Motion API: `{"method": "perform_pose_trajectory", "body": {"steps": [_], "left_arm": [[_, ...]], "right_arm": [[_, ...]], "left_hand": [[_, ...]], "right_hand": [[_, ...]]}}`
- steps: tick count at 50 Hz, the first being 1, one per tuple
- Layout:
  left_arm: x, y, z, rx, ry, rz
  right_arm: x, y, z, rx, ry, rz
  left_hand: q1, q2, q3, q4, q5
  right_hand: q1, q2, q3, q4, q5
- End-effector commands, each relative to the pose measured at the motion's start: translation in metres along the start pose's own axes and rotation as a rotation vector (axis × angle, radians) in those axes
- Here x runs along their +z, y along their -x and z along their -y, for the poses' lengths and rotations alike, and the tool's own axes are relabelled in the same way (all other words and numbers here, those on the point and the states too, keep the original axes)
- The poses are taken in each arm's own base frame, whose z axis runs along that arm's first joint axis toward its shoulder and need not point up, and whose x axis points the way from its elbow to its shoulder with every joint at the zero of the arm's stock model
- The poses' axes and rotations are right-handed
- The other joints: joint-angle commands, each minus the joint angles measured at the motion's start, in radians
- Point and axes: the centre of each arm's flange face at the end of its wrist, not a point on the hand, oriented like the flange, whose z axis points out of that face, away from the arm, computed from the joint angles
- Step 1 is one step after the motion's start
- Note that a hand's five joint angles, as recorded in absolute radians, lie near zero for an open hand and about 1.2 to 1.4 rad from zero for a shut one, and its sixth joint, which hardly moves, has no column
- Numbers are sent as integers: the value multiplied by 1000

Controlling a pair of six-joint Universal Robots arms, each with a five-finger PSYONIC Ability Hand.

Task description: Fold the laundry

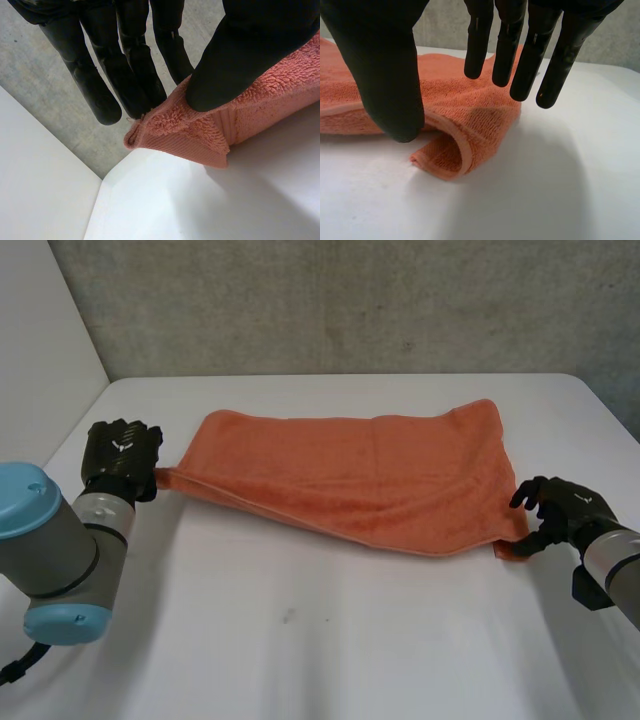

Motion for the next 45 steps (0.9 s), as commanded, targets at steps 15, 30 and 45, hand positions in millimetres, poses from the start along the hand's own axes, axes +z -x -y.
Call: {"method": "perform_pose_trajectory", "body": {"steps": [15, 30, 45], "left_arm": [[0, 0, 0, 0, 2, 2], [-1, 0, -2, 0, 7, 0], [-2, 0, -2, 0, 8, -1]], "right_arm": [[25, -6, -12, -11, -6, -8], [29, -8, -17, -55, 20, -8], [29, -7, -18, -63, 23, -10]], "left_hand": [[319, 197, 201, 200, 222], [319, 197, 201, 200, 222], [319, 197, 201, 200, 222]], "right_hand": [[400, 315, 314, 316, 335], [374, 289, 288, 290, 309], [634, 549, 548, 550, 569]]}}
